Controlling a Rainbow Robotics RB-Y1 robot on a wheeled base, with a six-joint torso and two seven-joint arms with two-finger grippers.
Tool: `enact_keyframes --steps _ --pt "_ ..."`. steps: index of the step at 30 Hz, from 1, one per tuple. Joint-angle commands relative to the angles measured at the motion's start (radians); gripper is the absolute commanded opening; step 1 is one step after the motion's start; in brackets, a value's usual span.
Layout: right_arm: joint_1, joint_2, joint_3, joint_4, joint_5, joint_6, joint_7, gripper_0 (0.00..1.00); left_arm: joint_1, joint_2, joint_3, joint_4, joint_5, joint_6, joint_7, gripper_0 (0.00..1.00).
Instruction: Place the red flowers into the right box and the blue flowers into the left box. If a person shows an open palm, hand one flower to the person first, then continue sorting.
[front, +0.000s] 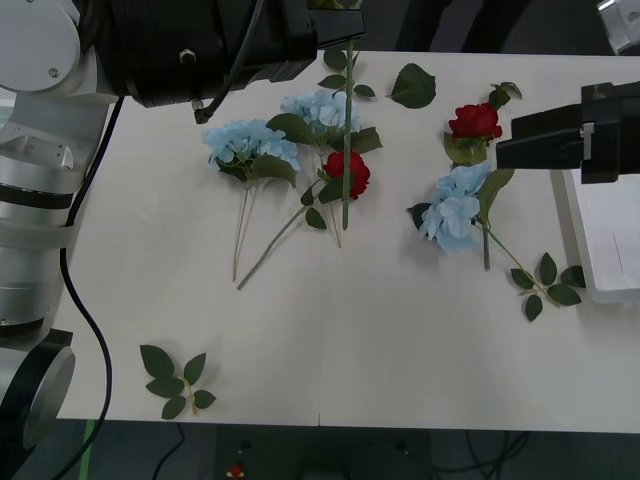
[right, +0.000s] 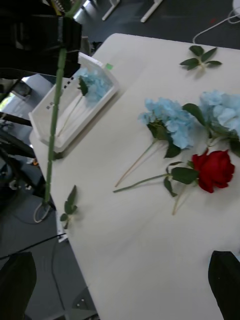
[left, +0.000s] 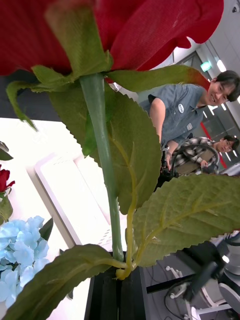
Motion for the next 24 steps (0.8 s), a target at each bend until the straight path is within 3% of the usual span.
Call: enact_keyframes --steps 1,10,22,23,24 --pt "-0.027 0.023 0.109 -0.022 -0.068 -0.055 0.051 1.00 0.008 0.029 0.010 -0.012 0.013 -0.012 -0.085 0.00" --pt "-0.084 0.129 0.276 -0.019 -0.111 -0.231 0.061 1.00 0.008 0.029 0.010 -0.012 0.013 -0.012 -0.085 0.00" --pt "-0.157 0.265 0.331 0.039 -0.077 -0.249 0.083 1.00 0.008 0.029 0.010 -0.012 0.013 -0.012 -0.085 0.00" --pt "-0.157 0.270 0.331 0.039 -0.068 -0.249 0.084 0.99 0.008 0.029 0.010 -0.012 0.013 -0.012 -0.085 0.00" --pt "-0.159 0.276 0.331 0.039 -0.054 -0.251 0.086 0.89 0.008 0.029 0.010 -0.012 0.013 -0.012 -0.085 0.00"
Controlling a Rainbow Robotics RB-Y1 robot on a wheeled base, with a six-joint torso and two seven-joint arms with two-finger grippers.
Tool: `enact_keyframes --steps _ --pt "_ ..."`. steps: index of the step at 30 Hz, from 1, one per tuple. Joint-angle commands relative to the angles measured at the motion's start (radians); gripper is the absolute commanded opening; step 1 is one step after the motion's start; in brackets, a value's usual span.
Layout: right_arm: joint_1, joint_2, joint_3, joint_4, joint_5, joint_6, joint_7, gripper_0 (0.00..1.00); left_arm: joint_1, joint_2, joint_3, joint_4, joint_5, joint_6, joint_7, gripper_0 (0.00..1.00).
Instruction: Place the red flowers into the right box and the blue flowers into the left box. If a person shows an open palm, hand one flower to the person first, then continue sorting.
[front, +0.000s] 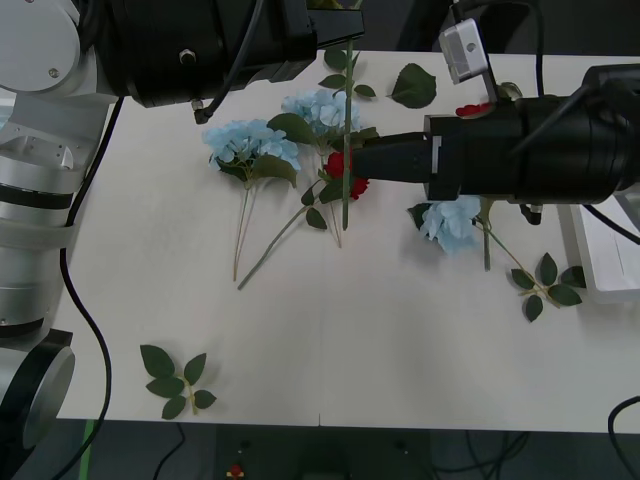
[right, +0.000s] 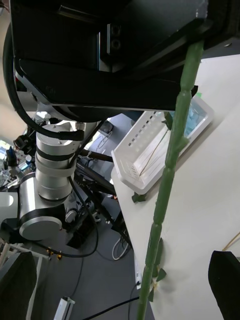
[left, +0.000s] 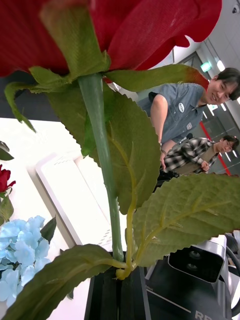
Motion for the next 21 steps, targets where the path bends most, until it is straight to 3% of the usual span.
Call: enact_keyframes --steps 1,2,3,5,6,7,21 --pt "-0.045 0.043 0.005 -0.002 0.043 -0.015 0.047 0.86 0.008 0.028 0.010 -0.012 0.013 -0.012 -0.085 0.00" --pt "-0.045 0.043 0.005 -0.002 0.046 -0.018 0.047 0.86 0.008 0.028 0.010 -0.012 0.013 -0.012 -0.085 0.00" --pt "-0.045 0.046 0.005 -0.002 0.054 -0.019 0.050 0.79 0.008 0.028 0.010 -0.012 0.013 -0.012 -0.085 0.00" --pt "-0.045 0.046 0.005 -0.002 0.063 -0.019 0.053 0.45 0.008 0.028 0.010 -0.012 0.013 -0.012 -0.085 0.00" --pt "-0.045 0.046 0.005 -0.002 0.064 -0.019 0.053 0.08 0.008 0.028 0.010 -0.012 0.013 -0.012 -0.085 0.00" --pt "-0.045 0.044 0.005 0.002 0.067 -0.022 0.053 0.00 0.008 0.028 0.010 -0.012 0.013 -0.012 -0.085 0.00" --pt "-0.047 0.046 0.005 0.010 0.070 -0.038 0.059 0.00 0.008 0.028 0.010 -0.012 0.013 -0.012 -0.085 0.00"
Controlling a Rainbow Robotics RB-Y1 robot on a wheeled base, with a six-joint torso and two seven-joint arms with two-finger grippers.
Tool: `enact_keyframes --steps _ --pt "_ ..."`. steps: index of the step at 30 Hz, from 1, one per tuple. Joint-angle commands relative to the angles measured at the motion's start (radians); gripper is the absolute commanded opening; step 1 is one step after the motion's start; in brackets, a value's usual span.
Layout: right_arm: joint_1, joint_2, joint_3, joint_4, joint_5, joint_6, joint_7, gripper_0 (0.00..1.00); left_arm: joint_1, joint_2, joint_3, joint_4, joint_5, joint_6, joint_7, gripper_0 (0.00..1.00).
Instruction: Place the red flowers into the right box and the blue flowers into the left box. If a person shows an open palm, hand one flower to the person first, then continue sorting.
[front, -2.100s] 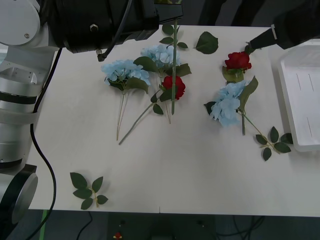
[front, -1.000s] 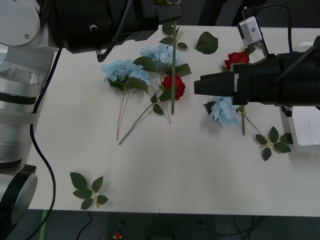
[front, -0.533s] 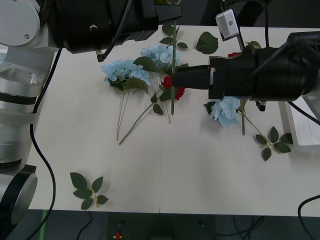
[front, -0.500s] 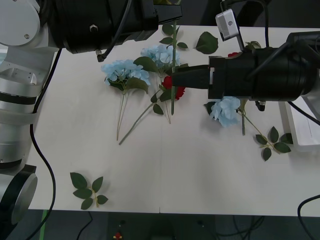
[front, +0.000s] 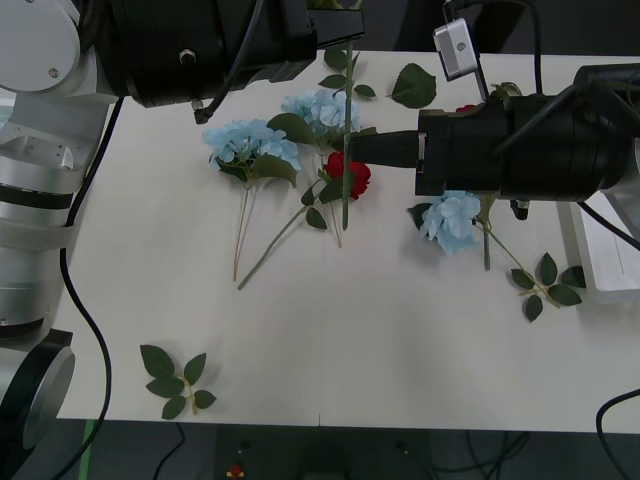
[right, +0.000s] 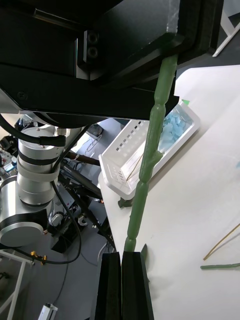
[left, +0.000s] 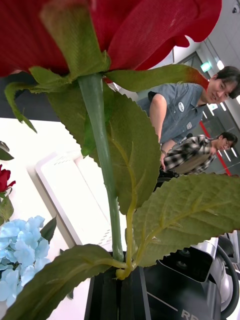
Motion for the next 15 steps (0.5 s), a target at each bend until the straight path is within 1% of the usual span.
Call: enact_keyframes --steps 1,15 --pt "-0.037 0.020 0.003 -0.007 0.005 -0.018 0.034 0.00 0.008 0.028 0.010 -0.012 0.013 -0.012 -0.085 0.00" --pt "-0.040 0.027 0.003 -0.007 0.001 -0.019 0.037 0.00 0.008 0.028 0.010 -0.012 0.013 -0.012 -0.085 0.00"
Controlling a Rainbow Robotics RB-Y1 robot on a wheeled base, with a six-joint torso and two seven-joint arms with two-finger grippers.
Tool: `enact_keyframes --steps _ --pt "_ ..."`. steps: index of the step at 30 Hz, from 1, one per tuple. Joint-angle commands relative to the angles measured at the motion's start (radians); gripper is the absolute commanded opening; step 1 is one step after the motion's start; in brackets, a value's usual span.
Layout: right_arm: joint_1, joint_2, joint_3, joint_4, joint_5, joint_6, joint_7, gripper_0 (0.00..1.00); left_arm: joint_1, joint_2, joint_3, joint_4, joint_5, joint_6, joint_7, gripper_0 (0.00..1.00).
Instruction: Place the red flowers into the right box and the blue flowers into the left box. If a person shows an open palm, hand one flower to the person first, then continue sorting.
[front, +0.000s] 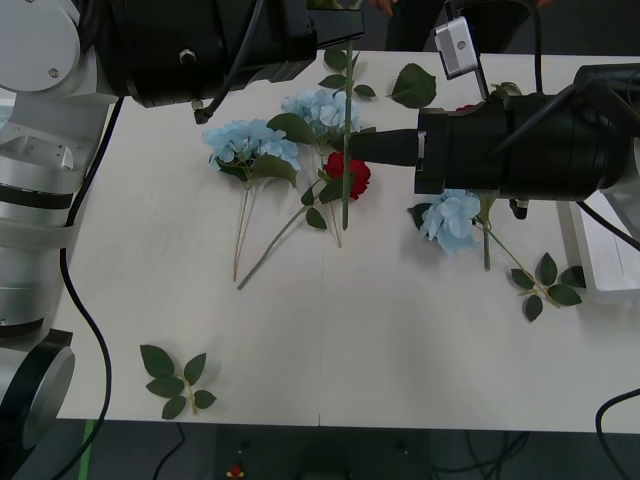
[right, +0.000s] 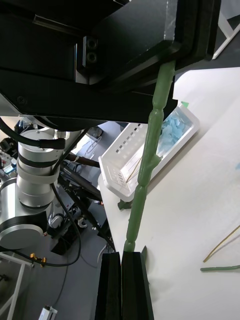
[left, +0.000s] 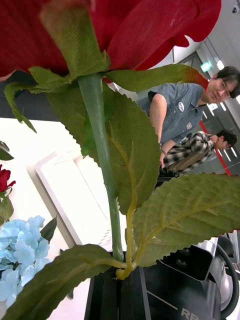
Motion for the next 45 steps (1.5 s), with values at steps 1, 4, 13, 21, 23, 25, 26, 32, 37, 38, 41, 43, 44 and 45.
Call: enact_keyframes --steps 1,4,13,21,23,25,26,32,37,38,41,43,44,45 --pt "-0.040 0.025 0.003 -0.008 0.000 -0.011 0.037 0.00 0.008 0.028 0.010 -0.012 0.013 -0.012 -0.085 0.00" --pt "-0.040 0.025 0.003 -0.008 0.000 -0.011 0.037 0.00 0.008 0.028 0.010 -0.012 0.013 -0.012 -0.085 0.00" --pt "-0.040 0.035 0.003 -0.008 0.000 -0.011 0.039 0.00 0.008 0.028 0.010 -0.012 0.013 -0.012 -0.085 0.00" --pt "-0.040 0.035 -0.003 -0.009 -0.017 -0.011 0.036 0.00 0.008 0.028 0.010 -0.012 0.013 -0.012 -0.085 0.00" --pt "-0.038 0.033 -0.002 -0.009 -0.017 -0.011 0.037 0.00 0.008 0.028 0.010 -0.012 0.013 -0.012 -0.085 0.00" --pt "-0.038 0.035 -0.002 -0.008 -0.017 -0.011 0.039 0.00 0.008 0.028 0.010 -0.012 0.013 -0.012 -0.085 0.00" --pt "-0.038 0.036 -0.002 -0.009 -0.017 -0.011 0.039 0.00 0.008 0.028 0.010 -0.012 0.013 -0.012 -0.085 0.00" --pt "-0.038 0.036 -0.002 -0.009 -0.017 -0.011 0.048 0.00 0.008 0.028 0.010 -0.012 0.013 -0.012 -0.085 0.00" --pt "-0.038 0.036 -0.005 -0.011 -0.011 -0.011 0.072 0.00 0.008 0.028 0.010 -0.012 0.013 -0.012 -0.085 0.00" --pt "-0.038 0.035 -0.011 -0.013 0.000 -0.011 0.094 0.00 0.008 0.028 0.010 -0.012 0.013 -0.012 -0.085 0.00" --pt "-0.034 0.035 -0.031 -0.019 0.040 -0.017 0.171 0.00 0.008 0.028 0.010 -0.012 0.013 -0.012 -0.085 0.00" --pt "-0.029 0.035 -0.036 -0.019 0.040 -0.023 0.191 0.00 0.008 0.028 0.010 -0.012 0.013 -0.012 -0.085 0.00" --pt "-0.026 0.035 -0.036 -0.019 0.038 -0.030 0.207 0.00 0.008 0.028 0.010 -0.012 0.013 -0.012 -0.085 0.00" --pt "-0.023 0.035 -0.034 -0.020 0.038 -0.037 0.223 0.00 0.008 0.028 0.010 -0.012 0.013 -0.012 -0.085 0.00"
